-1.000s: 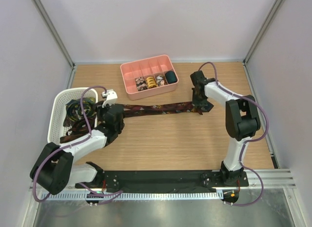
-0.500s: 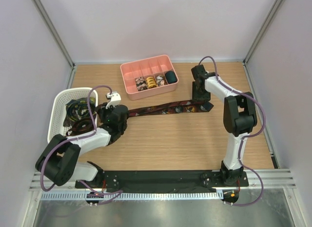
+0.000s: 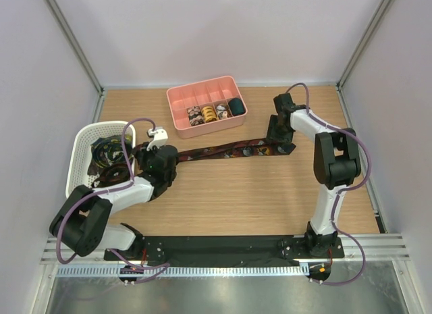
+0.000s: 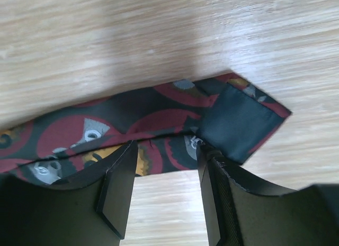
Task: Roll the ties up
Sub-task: Flatten the tie
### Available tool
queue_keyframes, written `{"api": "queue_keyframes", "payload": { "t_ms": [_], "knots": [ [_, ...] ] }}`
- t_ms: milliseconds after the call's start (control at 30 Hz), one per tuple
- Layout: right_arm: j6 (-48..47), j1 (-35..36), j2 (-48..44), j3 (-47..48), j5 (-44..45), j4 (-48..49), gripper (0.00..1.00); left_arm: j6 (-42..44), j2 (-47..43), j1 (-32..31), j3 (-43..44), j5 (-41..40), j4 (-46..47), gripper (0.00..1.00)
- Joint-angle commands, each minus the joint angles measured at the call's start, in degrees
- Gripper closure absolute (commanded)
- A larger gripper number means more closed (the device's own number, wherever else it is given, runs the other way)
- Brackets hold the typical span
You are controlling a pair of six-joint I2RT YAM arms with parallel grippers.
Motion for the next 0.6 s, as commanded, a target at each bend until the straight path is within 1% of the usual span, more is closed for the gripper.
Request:
{"api": "queue_keyframes", "payload": {
  "t_ms": [0,67,133,233,267,333,567],
  "knots": [
    [9.0,-2.7,-4.0,-2.9,-10.3,8.2,0.44,-3.0,-1.8,-0.2,-0.4,-2.4,4.1,1.00],
    [13.6,-3.0,-5.4,-6.6,-10.3,13.4,0.42,-3.0,-1.7,-0.3,-0.3,-2.4,4.1,1.00],
    [16.0,-3.0,-6.1,-7.4,-9.1,14.4,0.38,-2.9,-1.8,-0.3,-0.2,-2.5,4.1,1.00],
    [15.4,-3.0,-5.0,-4.9,-7.6,13.2,0.38,-2.8,-2.5,-0.4,-0.4,-2.4,4.0,1.00],
    [15.0,-3.0,-4.5,-4.0,-4.5,11.7,0.38,-2.8,-2.7,-0.6,-0.5,-2.3,3.9,1.00],
    [14.1,-3.0,-3.2,-1.7,-2.7,9.9,0.38,-2.8,-3.0,-0.5,-0.5,-2.3,4.0,1.00],
    [11.4,-2.6,-2.5,-1.2,0.2,8.8,0.39,-2.5,-3.4,-0.6,-0.4,-2.1,4.0,1.00]
  ]
}}
